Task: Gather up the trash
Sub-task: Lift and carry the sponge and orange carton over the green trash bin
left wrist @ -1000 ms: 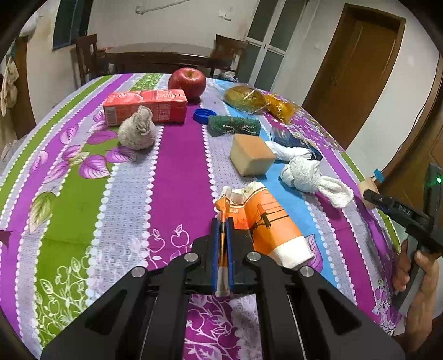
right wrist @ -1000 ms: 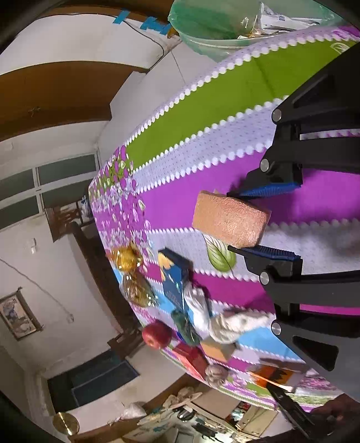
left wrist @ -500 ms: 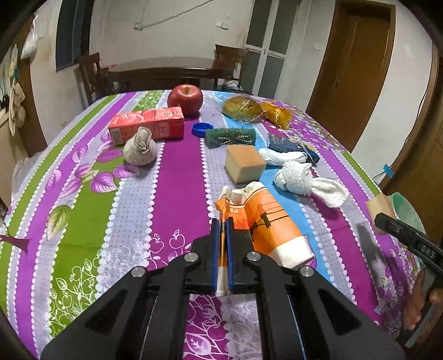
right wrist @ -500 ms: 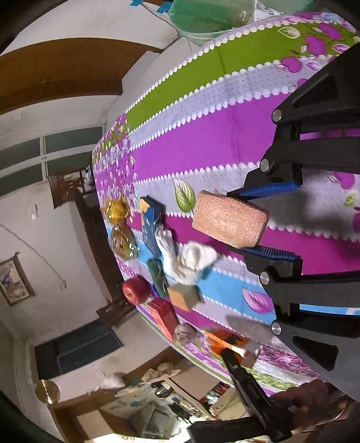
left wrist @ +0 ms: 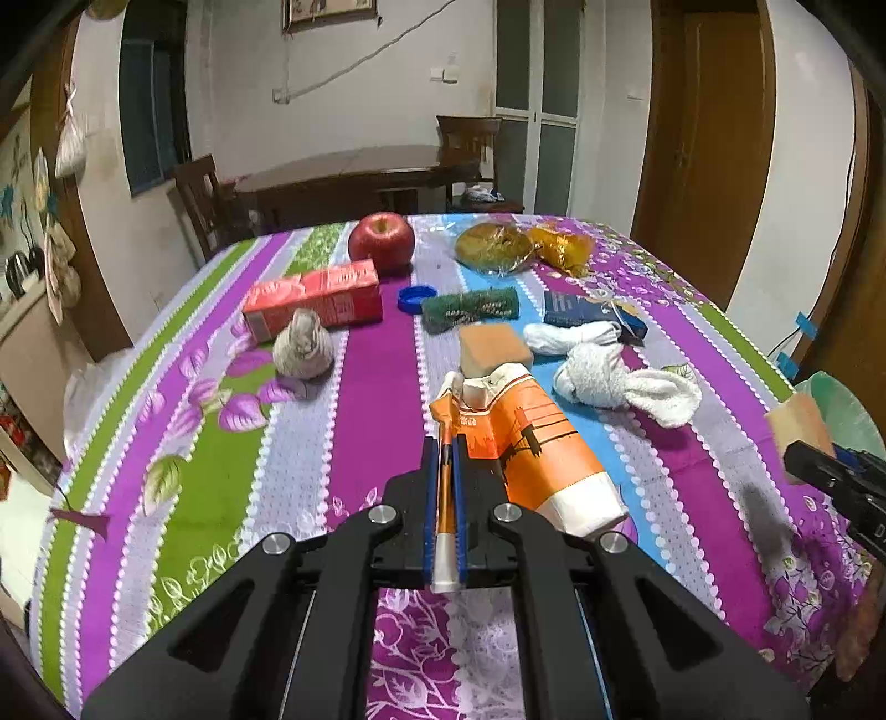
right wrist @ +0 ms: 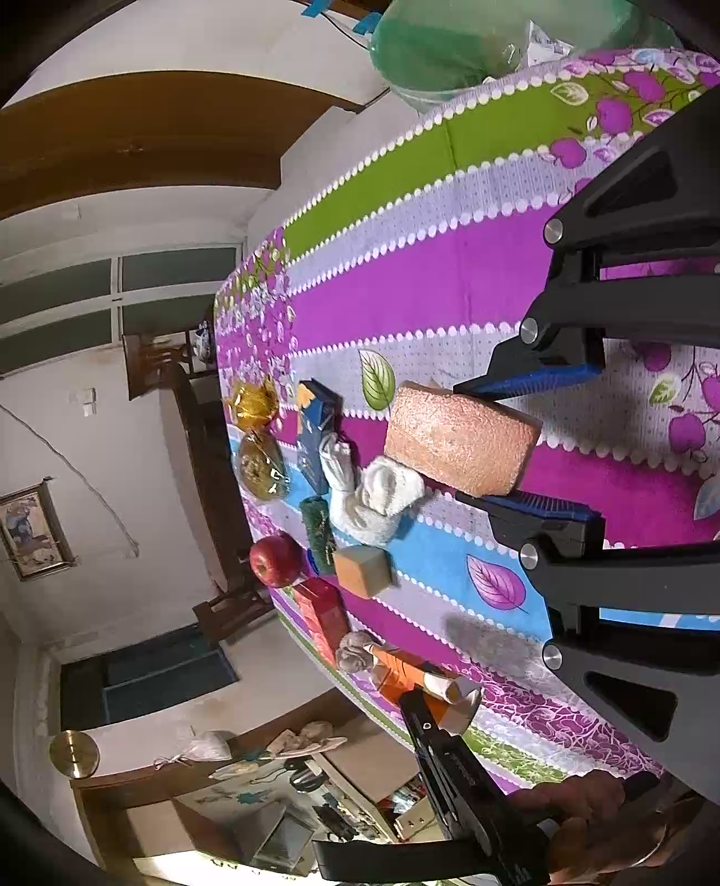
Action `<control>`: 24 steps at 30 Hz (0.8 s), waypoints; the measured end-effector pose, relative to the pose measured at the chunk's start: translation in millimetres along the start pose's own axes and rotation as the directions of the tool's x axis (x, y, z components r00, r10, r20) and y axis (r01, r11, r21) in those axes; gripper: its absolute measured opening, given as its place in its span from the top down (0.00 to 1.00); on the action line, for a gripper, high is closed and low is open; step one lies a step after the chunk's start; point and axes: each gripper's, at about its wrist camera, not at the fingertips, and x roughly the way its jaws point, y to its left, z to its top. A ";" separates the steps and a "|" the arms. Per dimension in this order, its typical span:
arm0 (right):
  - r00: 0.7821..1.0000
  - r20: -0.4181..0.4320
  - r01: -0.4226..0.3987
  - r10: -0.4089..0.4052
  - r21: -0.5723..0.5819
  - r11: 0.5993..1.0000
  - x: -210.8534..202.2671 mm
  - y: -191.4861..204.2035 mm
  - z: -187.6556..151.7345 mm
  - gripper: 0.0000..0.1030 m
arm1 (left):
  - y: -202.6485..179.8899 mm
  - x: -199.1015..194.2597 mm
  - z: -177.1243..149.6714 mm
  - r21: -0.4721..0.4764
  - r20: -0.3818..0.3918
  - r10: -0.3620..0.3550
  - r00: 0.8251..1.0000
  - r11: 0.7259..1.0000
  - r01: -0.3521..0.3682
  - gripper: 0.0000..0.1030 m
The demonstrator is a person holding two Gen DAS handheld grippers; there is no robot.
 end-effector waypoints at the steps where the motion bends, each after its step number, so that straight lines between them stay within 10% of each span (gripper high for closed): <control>1: 1.000 0.006 0.004 -0.004 -0.002 1.000 -3.0 -1.0 0.5 0.68 | -2.9 -0.5 2.7 0.008 0.007 0.005 1.000 1.000 -0.005 0.96; 24: 0.948 0.216 0.245 -0.235 -0.018 0.969 -121.2 -76.7 54.8 0.68 | -134.9 -21.6 66.0 0.247 0.140 -0.123 0.982 0.965 0.086 0.96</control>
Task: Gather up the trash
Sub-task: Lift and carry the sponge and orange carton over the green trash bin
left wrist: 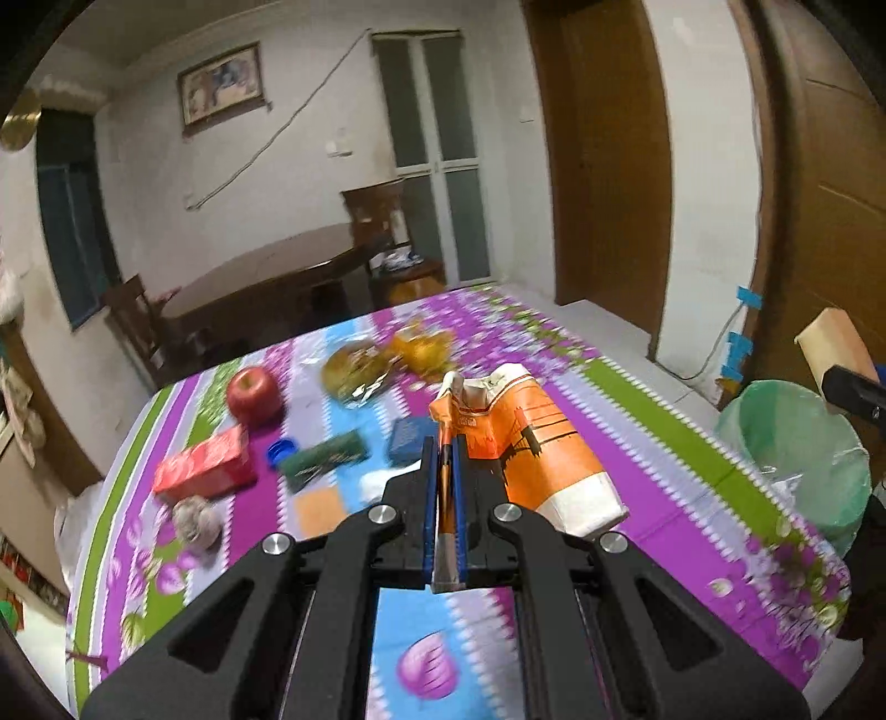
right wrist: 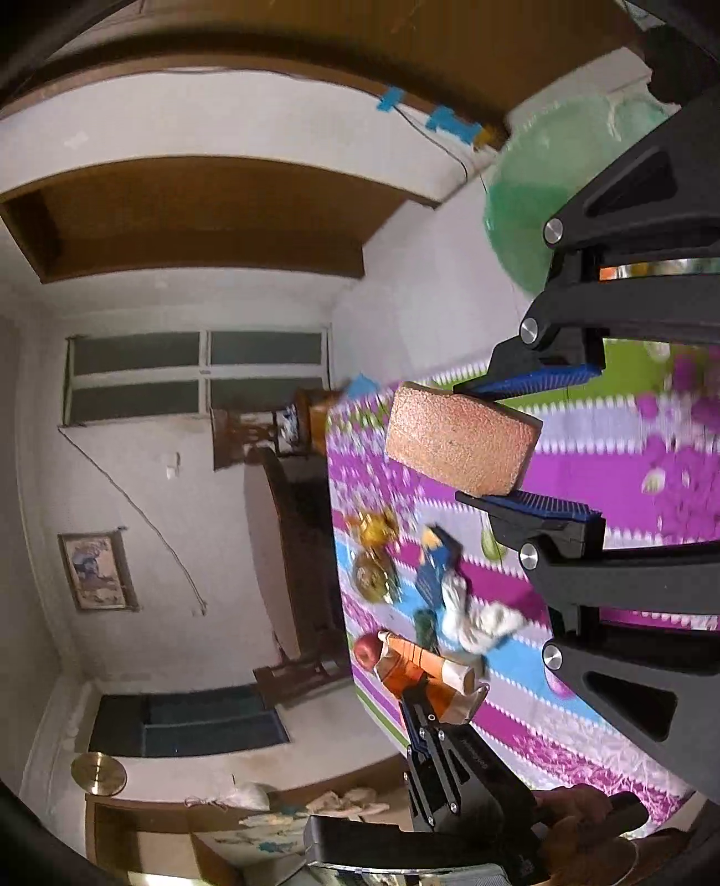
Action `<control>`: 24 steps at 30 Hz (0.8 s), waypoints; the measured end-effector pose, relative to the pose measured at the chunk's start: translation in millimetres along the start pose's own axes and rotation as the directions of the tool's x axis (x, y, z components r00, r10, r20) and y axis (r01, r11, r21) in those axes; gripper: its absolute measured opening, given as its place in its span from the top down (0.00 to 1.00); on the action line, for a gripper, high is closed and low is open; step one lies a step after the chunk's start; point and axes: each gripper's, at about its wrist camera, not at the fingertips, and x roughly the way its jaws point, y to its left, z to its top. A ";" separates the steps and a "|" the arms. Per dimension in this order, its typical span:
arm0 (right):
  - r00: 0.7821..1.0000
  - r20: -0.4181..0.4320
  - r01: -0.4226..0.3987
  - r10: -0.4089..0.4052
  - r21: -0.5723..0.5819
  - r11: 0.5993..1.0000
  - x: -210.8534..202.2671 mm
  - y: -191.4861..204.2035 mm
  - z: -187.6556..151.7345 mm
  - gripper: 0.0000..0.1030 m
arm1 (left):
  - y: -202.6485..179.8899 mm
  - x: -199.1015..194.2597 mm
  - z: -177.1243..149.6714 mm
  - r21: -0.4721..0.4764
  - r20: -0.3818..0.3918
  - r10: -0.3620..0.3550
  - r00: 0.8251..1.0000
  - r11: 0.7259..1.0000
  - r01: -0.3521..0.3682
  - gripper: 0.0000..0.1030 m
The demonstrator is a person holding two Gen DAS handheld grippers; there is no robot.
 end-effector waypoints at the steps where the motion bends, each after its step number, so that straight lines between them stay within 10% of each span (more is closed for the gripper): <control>1: 1.000 0.004 0.015 -0.015 -0.001 1.000 -4.2 -6.6 1.8 0.68 | -6.3 0.7 3.2 0.009 0.004 -0.009 1.000 1.000 0.009 0.96; 24: 0.952 -0.114 0.299 -0.286 0.130 0.945 -50.8 -172.1 -12.8 0.68 | -172.4 38.7 41.6 0.230 -0.011 -0.218 0.976 0.949 0.214 0.96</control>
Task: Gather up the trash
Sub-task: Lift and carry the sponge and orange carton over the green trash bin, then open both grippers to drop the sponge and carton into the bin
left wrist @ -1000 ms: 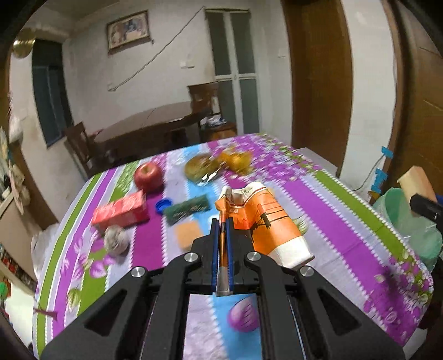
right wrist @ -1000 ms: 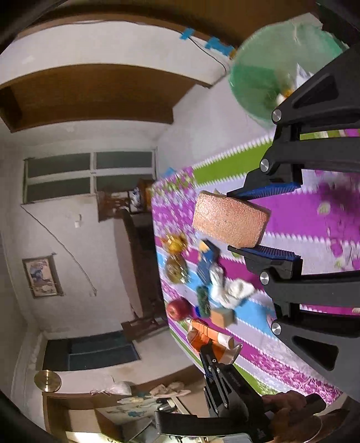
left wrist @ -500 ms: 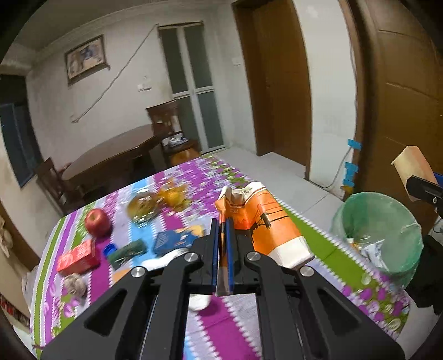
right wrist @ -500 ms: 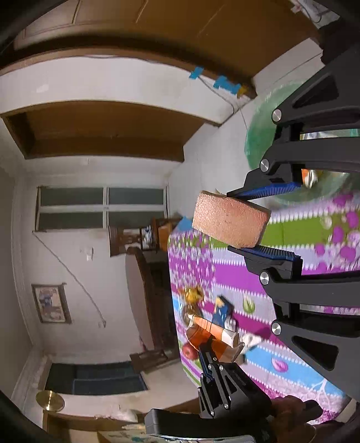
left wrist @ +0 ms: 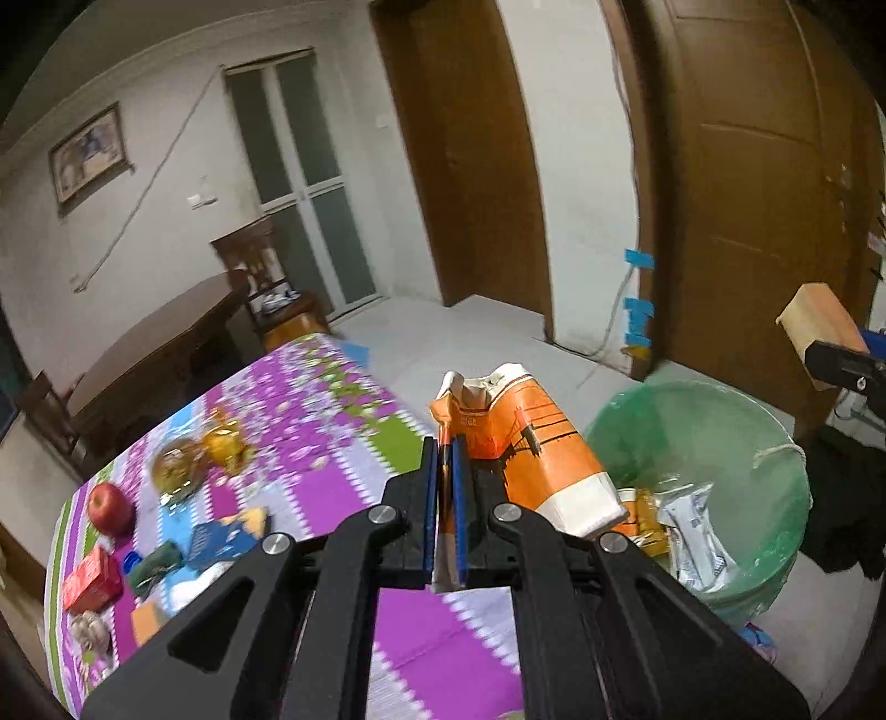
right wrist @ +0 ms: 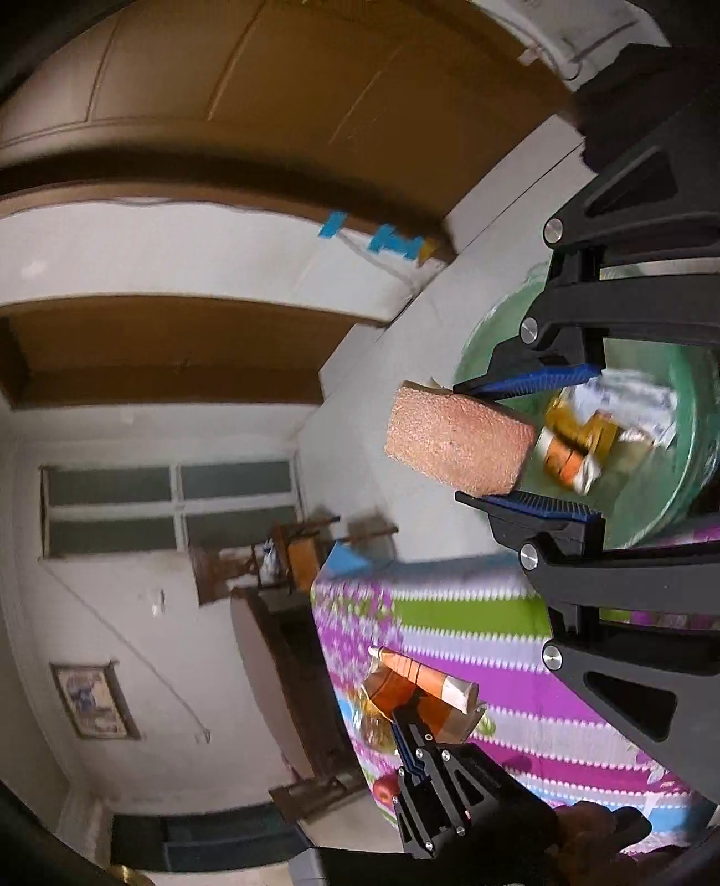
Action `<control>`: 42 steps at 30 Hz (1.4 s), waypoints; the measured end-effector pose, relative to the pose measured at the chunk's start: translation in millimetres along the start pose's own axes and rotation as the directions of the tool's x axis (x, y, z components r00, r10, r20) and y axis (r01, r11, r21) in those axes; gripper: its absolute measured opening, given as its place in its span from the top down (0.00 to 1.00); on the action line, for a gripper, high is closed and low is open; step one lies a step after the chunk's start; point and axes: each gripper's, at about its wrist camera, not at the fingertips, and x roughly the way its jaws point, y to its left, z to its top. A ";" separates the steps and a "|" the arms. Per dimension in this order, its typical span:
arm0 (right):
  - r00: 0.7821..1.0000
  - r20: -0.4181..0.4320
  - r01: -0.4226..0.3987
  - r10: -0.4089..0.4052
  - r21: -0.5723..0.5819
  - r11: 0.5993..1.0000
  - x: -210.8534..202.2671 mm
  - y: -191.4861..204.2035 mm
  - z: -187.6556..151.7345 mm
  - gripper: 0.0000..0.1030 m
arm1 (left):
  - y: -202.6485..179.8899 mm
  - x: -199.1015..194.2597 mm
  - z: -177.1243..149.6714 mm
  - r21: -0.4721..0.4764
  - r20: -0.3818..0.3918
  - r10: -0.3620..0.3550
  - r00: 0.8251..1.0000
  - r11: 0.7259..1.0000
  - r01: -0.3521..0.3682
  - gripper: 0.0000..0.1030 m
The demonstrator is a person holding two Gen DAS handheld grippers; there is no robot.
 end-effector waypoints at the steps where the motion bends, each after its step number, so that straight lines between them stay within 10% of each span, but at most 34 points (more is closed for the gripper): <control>1: 1.000 -0.009 0.018 -0.018 0.005 1.000 0.4 -10.0 -1.1 0.68 | -7.5 5.1 1.9 0.010 -0.005 -0.016 1.000 1.000 0.016 0.96; 22: 0.970 -0.244 0.046 -0.022 0.096 0.994 53.0 -74.1 -24.2 0.68 | -103.2 70.0 15.7 0.181 -0.143 -0.263 0.954 0.941 0.287 0.96; 42: 0.913 -0.407 0.012 0.017 0.068 0.998 114.0 -53.5 -39.8 0.68 | -107.8 94.2 0.2 0.198 -0.240 -0.277 0.930 0.924 0.326 0.96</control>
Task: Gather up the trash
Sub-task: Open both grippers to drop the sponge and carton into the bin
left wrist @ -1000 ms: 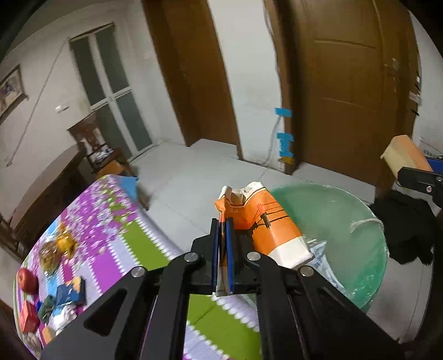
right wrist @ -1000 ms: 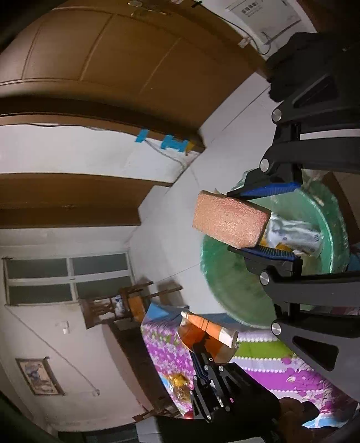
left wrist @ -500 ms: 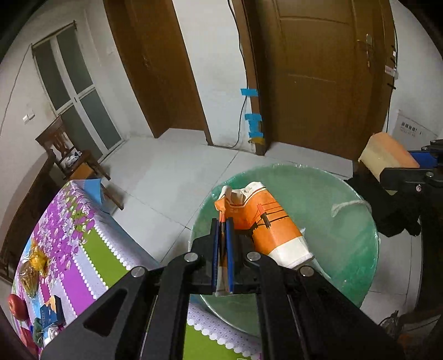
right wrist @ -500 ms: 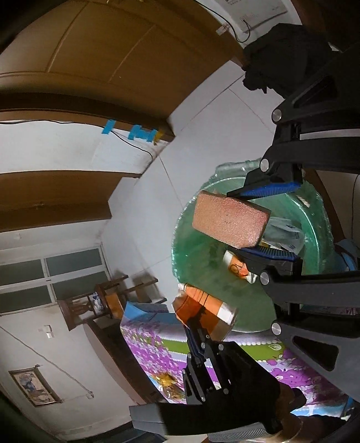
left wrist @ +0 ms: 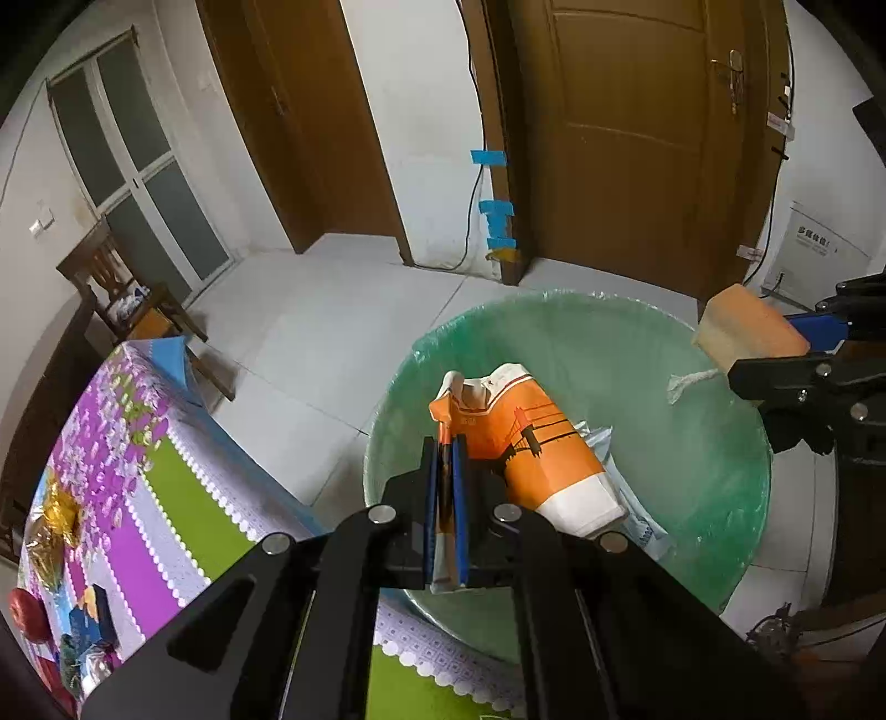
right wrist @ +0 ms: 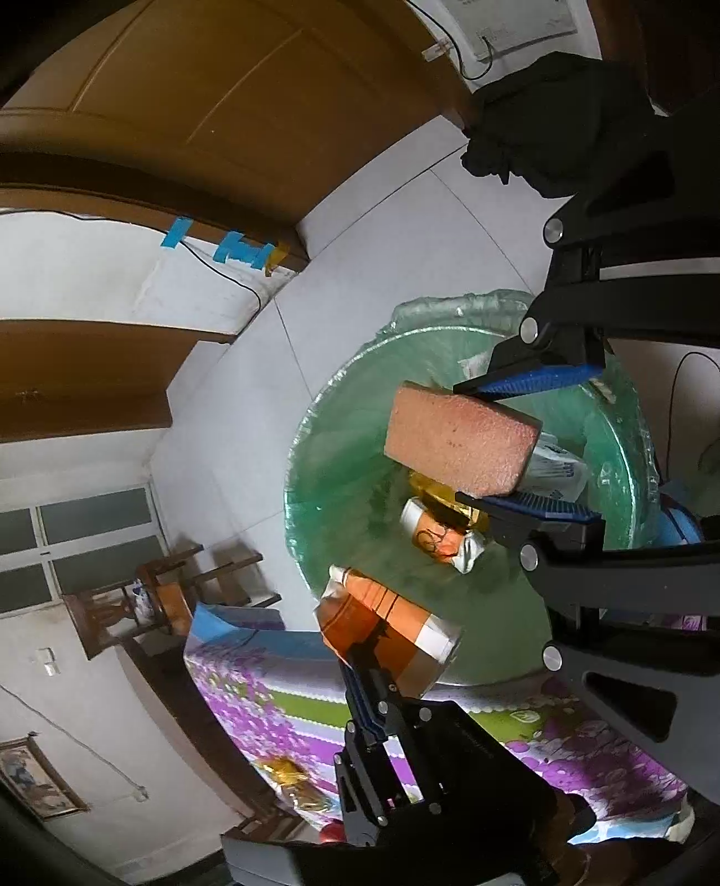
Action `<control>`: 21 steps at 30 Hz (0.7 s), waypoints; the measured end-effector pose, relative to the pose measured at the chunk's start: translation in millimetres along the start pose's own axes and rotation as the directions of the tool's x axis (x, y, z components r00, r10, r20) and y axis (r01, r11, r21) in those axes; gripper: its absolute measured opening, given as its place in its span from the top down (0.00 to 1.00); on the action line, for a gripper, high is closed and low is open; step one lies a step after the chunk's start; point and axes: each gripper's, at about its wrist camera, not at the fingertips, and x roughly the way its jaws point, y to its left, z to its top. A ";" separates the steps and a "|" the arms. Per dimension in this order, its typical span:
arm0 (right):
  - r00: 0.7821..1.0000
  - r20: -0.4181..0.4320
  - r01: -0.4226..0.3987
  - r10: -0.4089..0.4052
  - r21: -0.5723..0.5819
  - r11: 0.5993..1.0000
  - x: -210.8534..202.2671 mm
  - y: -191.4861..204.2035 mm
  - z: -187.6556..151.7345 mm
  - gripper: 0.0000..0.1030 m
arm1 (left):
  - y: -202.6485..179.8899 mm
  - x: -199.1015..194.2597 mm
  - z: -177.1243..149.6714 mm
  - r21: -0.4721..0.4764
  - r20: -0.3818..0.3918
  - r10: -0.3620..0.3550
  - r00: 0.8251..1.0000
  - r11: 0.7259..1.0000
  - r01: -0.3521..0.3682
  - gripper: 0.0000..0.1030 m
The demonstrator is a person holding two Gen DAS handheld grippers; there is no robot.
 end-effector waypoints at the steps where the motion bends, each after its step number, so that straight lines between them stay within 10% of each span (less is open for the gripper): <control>1: 1.000 -0.005 0.001 -0.001 -0.006 1.000 2.6 2.8 0.4 0.68 | -0.1 1.0 -0.8 0.002 -0.002 0.001 1.000 1.000 -0.001 0.96; 14: 1.000 -0.014 0.000 -0.001 -0.048 0.999 18.0 20.5 7.9 0.67 | 3.6 3.8 -1.0 -0.006 -0.001 0.008 1.000 1.000 -0.008 0.96; 17: 1.000 -0.006 0.026 -0.027 -0.050 0.998 20.3 21.0 9.9 0.46 | 1.3 4.4 -2.4 0.001 0.002 0.024 1.000 1.000 -0.024 0.93; 21: 0.999 0.000 0.036 -0.036 -0.042 0.998 21.7 14.7 5.5 0.44 | 1.4 4.6 -5.4 -0.010 0.002 0.040 0.999 0.999 -0.040 0.64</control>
